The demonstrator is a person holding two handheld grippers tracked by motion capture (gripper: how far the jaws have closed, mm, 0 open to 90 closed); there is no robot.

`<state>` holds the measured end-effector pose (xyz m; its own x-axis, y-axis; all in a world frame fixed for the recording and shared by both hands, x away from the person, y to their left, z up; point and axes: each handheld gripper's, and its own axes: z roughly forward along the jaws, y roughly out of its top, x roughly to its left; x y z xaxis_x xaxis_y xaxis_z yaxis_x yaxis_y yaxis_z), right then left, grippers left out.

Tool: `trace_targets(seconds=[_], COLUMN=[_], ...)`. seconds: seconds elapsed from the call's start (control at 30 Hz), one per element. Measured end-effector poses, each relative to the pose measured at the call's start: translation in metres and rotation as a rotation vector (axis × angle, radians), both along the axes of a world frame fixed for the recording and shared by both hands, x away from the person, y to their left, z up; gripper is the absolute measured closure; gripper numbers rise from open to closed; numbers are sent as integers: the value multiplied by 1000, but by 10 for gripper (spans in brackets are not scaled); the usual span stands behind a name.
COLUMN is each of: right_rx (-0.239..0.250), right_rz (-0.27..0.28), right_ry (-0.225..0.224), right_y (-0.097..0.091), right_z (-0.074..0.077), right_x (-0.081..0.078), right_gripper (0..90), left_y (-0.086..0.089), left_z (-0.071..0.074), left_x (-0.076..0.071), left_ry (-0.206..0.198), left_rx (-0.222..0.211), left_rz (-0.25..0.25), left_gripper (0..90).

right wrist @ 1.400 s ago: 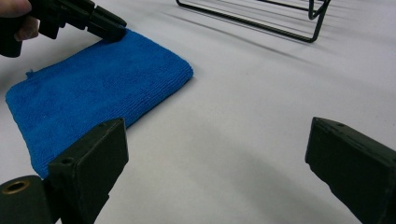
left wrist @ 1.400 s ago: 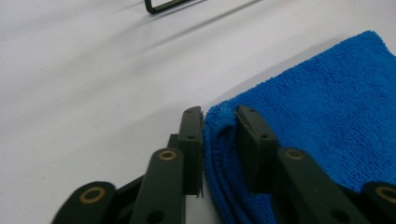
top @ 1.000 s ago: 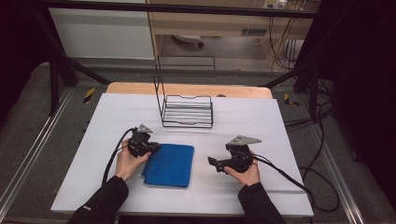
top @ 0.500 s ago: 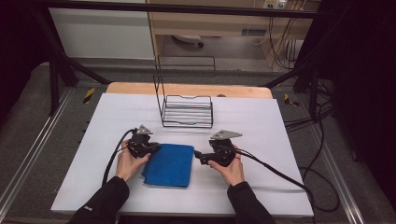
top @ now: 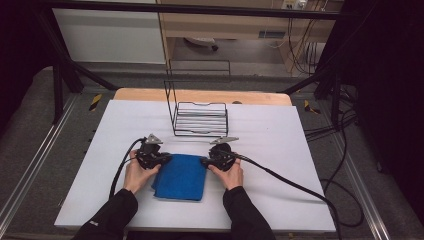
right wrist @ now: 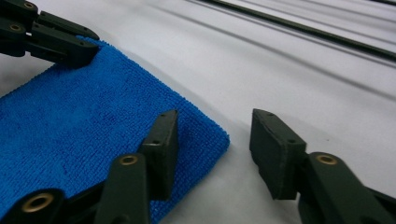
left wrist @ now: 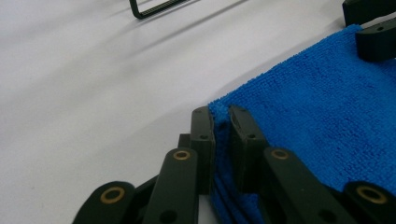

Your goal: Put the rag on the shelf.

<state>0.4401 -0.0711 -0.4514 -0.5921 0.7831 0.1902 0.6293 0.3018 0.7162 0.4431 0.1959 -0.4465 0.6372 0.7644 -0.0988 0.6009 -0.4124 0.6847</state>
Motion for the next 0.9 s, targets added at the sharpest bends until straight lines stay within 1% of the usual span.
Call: trace_targets(seconds=[0.03, 0.07, 0.13, 0.3, 0.33, 0.37, 0.4, 0.43, 0.53, 0.63, 0.77, 0.9], right_rx=[11, 14, 22, 46, 45, 45, 65, 66, 62, 68, 72, 76], right_rz=[-3, -1, 1, -5, -3, -3, -6, -3, 3, 3, 3, 1], right_ry=[20, 21, 40, 67, 73, 73, 109, 119, 124, 140, 138, 137], right_y=[0, 0, 0, 2, 2, 2, 2, 3, 4, 4, 3, 3], right_z=[0, 0, 0, -1, -1, -1, 0, 0, 0, 2, 3, 3], right_x=[1, 1, 2, 2, 2, 2, 3, 4, 4, 5, 5, 5], right_gripper=[580, 589, 621, 702, 723, 723, 769, 790, 815, 849, 856, 858], left_y=[0, 0, 0, 1, 1, 1, 1, 2, 3, 4, 7, 8], left_z=[0, 0, 0, -1, -1, -1, -1, -1, -1, -1, -1, 0], left_x=[0, 0, 0, 0, 0, 0, 0, 0, 0, 1, 3, 2], left_ry=[-2, -4, -1, 0, -2, -2, 0, 2, 7, 18, 38, 38], left_rx=[-1, 0, -7, -10, -9, -9, -10, -14, -24, -36, -62, -67], left_rz=[2, 1, 4, 0, -1, -1, 0, 1, 4, 10, 17, 21], left_gripper=[804, 804, 805, 807, 807, 807, 807, 807, 813, 824, 836, 848])
